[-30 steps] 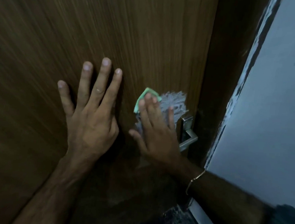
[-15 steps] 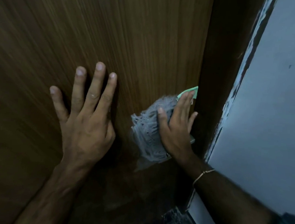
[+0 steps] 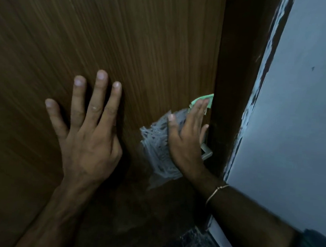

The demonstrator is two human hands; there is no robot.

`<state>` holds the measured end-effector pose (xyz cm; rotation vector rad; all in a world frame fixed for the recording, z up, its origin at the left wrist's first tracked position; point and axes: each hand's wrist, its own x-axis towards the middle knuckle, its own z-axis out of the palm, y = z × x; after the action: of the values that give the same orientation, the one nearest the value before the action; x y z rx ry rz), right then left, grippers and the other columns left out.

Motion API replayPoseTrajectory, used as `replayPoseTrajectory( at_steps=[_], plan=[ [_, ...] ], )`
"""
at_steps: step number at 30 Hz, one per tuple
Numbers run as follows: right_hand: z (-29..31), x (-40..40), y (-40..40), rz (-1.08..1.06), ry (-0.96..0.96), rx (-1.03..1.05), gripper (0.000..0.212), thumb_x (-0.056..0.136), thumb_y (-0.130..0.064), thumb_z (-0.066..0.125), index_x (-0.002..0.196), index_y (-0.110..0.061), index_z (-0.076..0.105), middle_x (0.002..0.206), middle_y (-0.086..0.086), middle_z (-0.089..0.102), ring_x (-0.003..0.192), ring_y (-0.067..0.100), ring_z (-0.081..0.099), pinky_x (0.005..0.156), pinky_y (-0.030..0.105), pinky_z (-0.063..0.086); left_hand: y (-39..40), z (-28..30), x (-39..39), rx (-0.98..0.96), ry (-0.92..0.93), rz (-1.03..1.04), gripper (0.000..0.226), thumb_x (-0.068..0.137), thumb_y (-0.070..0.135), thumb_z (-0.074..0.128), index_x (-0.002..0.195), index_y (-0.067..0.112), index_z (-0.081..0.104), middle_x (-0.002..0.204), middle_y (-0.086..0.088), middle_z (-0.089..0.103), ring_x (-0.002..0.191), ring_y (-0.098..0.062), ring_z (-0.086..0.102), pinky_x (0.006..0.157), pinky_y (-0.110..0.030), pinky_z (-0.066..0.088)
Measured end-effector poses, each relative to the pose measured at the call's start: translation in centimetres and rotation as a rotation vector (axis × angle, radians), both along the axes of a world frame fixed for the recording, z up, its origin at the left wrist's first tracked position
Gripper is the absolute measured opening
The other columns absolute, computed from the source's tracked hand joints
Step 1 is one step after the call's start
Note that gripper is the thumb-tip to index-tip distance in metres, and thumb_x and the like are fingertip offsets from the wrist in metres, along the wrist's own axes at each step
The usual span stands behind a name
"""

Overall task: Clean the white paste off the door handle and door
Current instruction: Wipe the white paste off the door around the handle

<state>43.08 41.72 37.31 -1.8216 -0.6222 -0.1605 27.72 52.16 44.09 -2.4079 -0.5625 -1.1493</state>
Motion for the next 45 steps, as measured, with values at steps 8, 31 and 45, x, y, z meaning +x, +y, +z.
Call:
replayPoseTrajectory(
  at_steps=[8,31,45],
  plan=[
    [0.1,-1.1,0.3,0.012,-0.368,-0.158,0.085,0.097,-0.058,0.03,0.156,-0.009,-0.006,0.165,0.007,-0.012,0.152,0.017,-0.012,0.12,0.061,-0.003,-0.1,0.0,0.0,0.02,0.002,0.015,0.08,0.094,0.012,0.055,0.162,0.024,0.015,0.17,0.003,0.004,0.155,-0.018,-0.01,0.117,-0.059,-0.008],
    [-1.6,-3.5,0.8,0.129,-0.614,-0.044,0.077,0.094,-0.04,0.06,0.149,-0.001,0.024,0.162,0.018,0.013,0.153,0.029,0.008,0.119,0.06,0.015,0.7,-0.7,0.2,0.084,-0.043,0.041,0.07,0.098,0.021,0.044,0.162,0.024,0.016,0.17,0.004,0.008,0.156,-0.017,-0.004,0.122,-0.051,-0.004],
    [-1.8,-5.6,3.2,0.127,-0.737,-0.197,0.082,0.095,-0.047,0.046,0.156,-0.008,0.007,0.165,0.011,0.0,0.153,0.028,0.003,0.121,0.059,0.008,1.0,-0.7,0.2,0.107,-0.04,0.028,0.062,0.103,0.025,0.037,0.162,0.021,0.017,0.169,0.004,0.005,0.156,-0.015,-0.005,0.123,-0.047,-0.005]
  ],
)
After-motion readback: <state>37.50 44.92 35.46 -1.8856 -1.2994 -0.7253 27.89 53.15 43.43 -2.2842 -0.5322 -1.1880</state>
